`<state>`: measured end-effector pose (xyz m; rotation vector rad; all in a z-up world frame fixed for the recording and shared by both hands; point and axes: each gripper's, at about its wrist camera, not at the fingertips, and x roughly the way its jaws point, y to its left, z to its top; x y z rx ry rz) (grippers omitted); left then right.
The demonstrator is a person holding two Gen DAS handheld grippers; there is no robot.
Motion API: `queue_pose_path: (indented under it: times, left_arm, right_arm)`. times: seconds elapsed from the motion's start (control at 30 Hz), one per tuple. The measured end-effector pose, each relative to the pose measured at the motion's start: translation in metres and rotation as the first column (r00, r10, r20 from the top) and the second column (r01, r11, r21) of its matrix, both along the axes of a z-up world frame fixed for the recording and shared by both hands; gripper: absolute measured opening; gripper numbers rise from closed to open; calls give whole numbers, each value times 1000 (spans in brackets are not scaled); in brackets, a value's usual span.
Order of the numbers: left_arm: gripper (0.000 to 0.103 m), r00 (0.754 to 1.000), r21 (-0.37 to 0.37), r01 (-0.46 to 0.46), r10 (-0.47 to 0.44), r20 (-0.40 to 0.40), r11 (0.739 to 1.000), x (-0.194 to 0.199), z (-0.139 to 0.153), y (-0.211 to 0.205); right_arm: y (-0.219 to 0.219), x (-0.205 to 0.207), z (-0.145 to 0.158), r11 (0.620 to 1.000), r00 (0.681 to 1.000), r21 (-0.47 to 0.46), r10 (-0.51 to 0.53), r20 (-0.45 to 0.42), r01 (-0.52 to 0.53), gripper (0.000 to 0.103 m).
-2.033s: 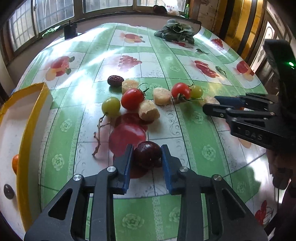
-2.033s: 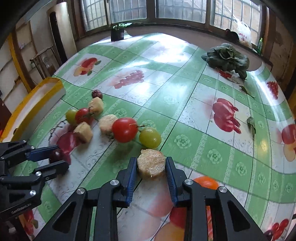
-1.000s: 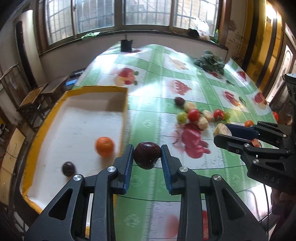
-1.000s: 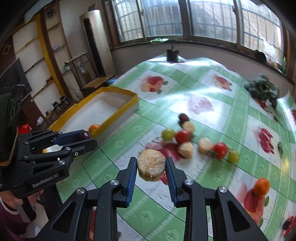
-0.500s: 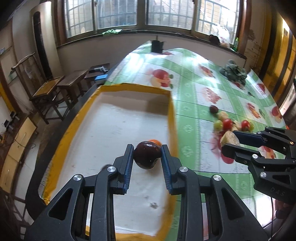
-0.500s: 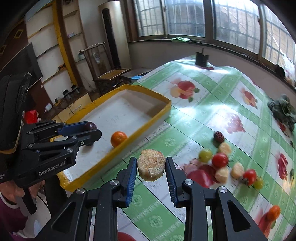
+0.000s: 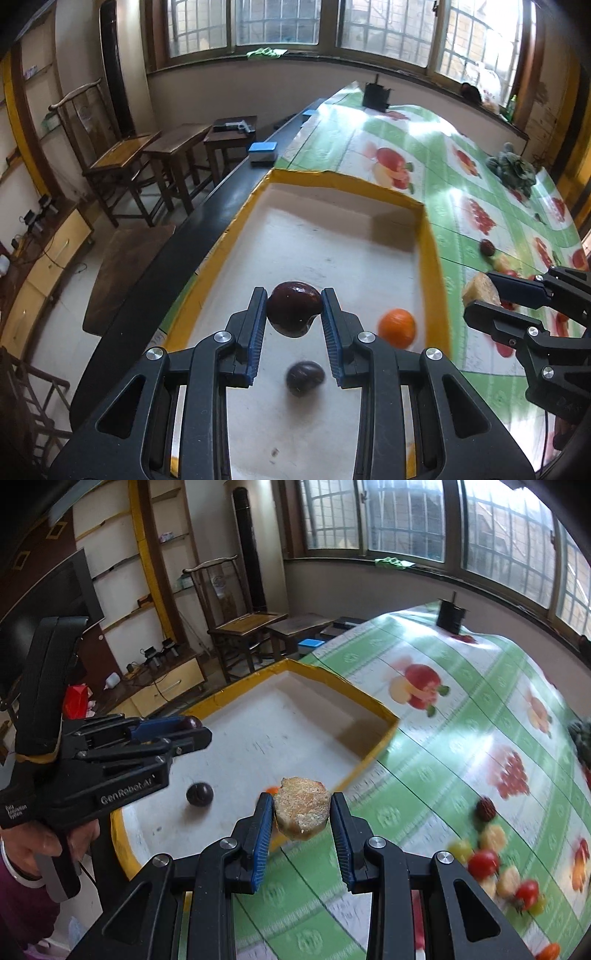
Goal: Organize fruits
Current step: 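Carry the red plum and bread piece over the tray with both grippers, then open both grippers to release the plum and bread into the tray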
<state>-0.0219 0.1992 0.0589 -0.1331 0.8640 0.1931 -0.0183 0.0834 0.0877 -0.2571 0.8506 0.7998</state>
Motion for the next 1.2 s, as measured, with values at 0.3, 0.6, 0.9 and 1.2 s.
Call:
queue_pose_path:
  times: [0.3,0.6,0.9,1.2]
  left_arm:
    - [29,997,-10,-14,13,-72,1000,27,-25,12]
    - [29,994,-17,-37,35,-101,999,38,-37,21]
    - [29,991,-9,-59,57,-122,998,43,-41,24]
    - [30,987,-25,-92,88,-131,995,39,-42,29]
  right_arm:
    - [50,38,-24,999,998,-28,42,-44,-43,30]
    - [71,63,-55,998,994,-47,36,-101,-41,30]
    - [76,69,-63,998,996,-66,8,-92,-14,33]
    - [67,62,-55,999,994,-27,15,-108,-18,36]
